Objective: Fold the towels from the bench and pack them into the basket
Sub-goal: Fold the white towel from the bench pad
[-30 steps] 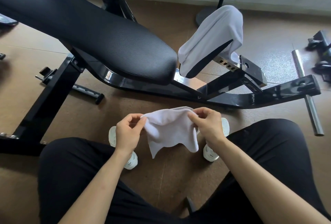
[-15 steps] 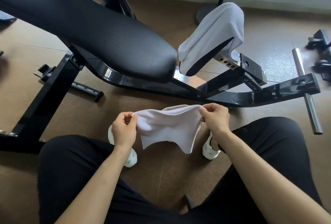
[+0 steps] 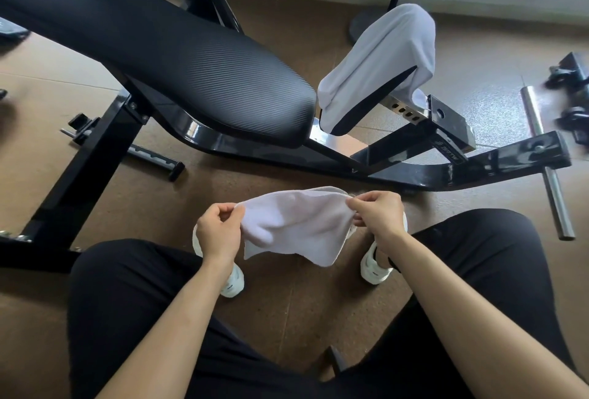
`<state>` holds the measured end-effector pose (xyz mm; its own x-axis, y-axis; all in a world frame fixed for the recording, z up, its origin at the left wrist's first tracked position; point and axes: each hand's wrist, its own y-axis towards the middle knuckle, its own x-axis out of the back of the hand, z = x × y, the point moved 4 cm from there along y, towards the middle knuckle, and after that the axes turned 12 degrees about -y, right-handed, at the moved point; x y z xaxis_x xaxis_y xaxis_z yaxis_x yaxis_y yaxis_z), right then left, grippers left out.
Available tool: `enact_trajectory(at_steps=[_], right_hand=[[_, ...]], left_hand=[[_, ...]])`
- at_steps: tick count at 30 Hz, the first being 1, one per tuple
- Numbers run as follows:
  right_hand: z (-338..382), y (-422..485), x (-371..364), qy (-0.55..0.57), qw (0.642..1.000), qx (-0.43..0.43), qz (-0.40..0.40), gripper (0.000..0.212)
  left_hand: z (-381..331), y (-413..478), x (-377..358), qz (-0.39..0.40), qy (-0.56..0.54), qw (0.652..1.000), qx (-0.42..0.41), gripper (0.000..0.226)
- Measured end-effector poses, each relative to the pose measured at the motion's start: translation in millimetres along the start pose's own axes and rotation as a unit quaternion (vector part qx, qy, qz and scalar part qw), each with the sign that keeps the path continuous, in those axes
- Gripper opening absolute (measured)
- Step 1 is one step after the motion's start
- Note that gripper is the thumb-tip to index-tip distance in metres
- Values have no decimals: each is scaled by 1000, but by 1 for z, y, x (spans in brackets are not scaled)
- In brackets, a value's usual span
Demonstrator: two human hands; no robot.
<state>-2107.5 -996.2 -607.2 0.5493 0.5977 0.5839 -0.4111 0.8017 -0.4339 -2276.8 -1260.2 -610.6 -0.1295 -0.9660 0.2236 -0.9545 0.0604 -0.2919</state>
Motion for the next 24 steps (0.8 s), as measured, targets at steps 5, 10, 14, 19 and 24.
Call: enact_trajectory(at_steps=[5, 10, 14, 19, 24], right_hand=[[8, -16, -17, 58, 996, 26, 63, 9], [18, -34, -31, 61, 981, 115, 143, 9], [25, -43, -40, 57, 973, 159, 157, 14], [26, -50, -45, 64, 970, 176, 154, 16], [28, -55, -44, 47, 968, 198, 148, 16]], left_hand=[[1, -11, -11, 61, -4, 998, 8, 3], [-9, -34, -31, 182, 3, 982, -53, 11], [-17, -47, -43, 239, 4, 965, -102, 11], [-20, -55, -47, 240, -3, 960, -144, 14], [-19, -58, -47, 224, 12, 959, -171, 17]])
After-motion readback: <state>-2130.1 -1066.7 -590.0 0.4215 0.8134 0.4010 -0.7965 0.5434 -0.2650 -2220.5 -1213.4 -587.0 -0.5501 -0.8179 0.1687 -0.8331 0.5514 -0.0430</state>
